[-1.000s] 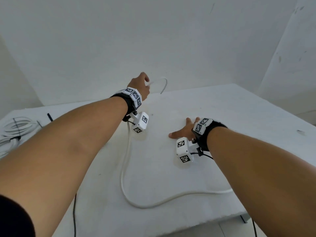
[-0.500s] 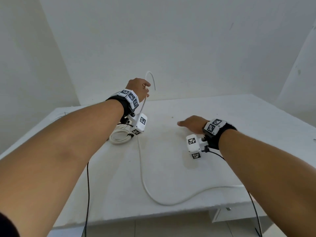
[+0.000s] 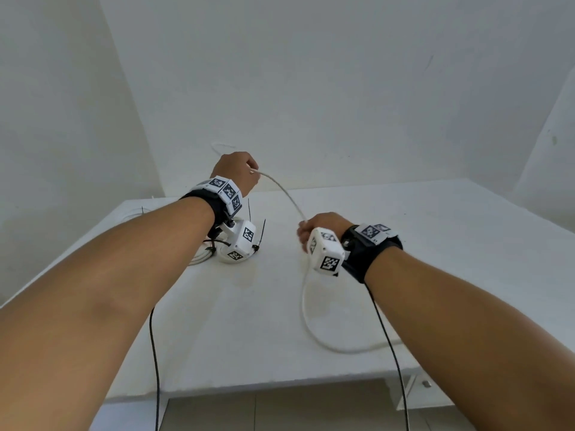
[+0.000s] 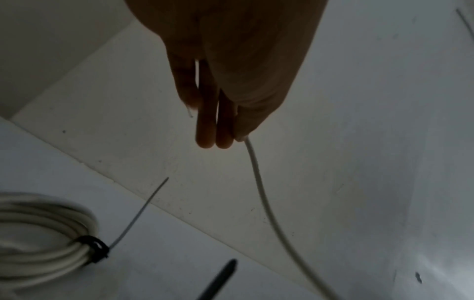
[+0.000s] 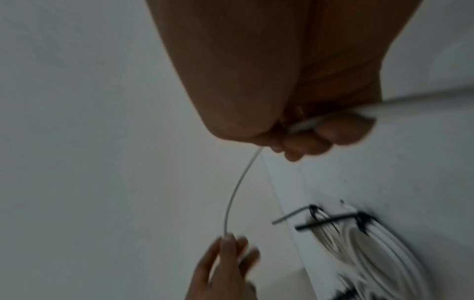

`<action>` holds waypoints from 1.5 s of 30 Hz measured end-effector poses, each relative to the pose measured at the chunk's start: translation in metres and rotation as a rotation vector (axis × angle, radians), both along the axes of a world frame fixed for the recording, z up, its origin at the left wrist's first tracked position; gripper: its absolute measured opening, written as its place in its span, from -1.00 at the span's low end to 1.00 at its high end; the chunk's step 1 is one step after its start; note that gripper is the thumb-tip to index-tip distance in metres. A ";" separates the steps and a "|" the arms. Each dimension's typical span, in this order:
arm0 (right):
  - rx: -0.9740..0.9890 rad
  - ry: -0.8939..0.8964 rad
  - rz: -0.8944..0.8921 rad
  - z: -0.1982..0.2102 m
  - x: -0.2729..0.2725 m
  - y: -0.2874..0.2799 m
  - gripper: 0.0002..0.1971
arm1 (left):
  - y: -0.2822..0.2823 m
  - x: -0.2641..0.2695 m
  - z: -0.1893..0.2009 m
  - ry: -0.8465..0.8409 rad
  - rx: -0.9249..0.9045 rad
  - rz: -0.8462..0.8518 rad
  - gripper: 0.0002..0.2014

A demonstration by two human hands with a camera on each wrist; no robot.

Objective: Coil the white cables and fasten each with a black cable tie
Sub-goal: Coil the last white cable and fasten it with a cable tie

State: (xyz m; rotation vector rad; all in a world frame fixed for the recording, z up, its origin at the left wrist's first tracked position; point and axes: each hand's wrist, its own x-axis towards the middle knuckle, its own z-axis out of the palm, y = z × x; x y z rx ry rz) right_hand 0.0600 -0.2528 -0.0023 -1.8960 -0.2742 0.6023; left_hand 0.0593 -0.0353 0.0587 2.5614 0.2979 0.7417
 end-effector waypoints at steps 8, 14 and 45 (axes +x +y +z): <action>0.110 -0.347 -0.419 0.035 0.041 -0.035 -0.60 | -0.003 -0.031 -0.003 0.056 0.496 0.099 -0.70; 0.216 -0.515 -0.571 0.055 0.051 -0.048 -0.78 | -0.004 -0.048 0.005 0.016 0.203 -0.127 -0.62; 0.322 -0.924 0.073 0.029 -0.028 0.020 -0.83 | -0.067 -0.137 -0.020 0.112 -1.318 -0.698 -0.61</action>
